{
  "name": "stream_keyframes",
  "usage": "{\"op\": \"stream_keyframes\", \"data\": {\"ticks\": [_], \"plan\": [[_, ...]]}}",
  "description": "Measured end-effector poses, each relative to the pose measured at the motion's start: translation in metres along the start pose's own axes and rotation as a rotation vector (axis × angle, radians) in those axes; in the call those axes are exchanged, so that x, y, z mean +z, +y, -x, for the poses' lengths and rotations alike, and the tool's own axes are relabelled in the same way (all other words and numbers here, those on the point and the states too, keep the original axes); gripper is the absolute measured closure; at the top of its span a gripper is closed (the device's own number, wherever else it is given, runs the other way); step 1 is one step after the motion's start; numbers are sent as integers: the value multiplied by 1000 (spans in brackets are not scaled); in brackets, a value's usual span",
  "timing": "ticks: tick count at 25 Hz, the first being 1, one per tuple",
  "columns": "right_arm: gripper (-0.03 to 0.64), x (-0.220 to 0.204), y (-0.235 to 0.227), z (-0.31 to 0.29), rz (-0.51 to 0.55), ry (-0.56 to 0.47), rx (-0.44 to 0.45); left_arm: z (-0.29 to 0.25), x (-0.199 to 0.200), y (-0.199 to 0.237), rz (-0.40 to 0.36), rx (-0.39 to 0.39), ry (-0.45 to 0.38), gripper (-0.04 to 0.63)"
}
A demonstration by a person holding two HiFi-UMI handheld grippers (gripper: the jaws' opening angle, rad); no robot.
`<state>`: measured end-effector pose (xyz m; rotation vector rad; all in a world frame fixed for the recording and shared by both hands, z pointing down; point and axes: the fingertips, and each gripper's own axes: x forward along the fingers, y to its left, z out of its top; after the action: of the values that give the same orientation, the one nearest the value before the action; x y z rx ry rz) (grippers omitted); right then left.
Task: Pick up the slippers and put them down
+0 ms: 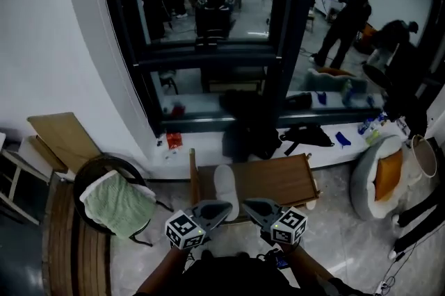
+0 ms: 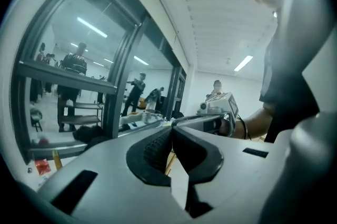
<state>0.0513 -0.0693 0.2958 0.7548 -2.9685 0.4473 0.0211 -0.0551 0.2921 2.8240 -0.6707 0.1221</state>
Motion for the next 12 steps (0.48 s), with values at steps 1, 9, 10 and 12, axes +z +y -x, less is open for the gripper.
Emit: {"op": "stream_keyframes", "data": {"ticks": [1, 9, 10, 12], "plan": [[589, 4, 1, -1, 5, -12, 6, 2, 3, 1, -2, 2, -12, 583], [589, 1, 9, -7, 37, -17, 26, 26, 5, 7, -44, 38, 0, 583], [589, 1, 7, -6, 39, -9, 26, 28, 9, 10, -43, 46, -6, 583], [589, 1, 3, -2, 36, 2, 26, 26, 12, 14, -41, 49, -10, 583]]}}
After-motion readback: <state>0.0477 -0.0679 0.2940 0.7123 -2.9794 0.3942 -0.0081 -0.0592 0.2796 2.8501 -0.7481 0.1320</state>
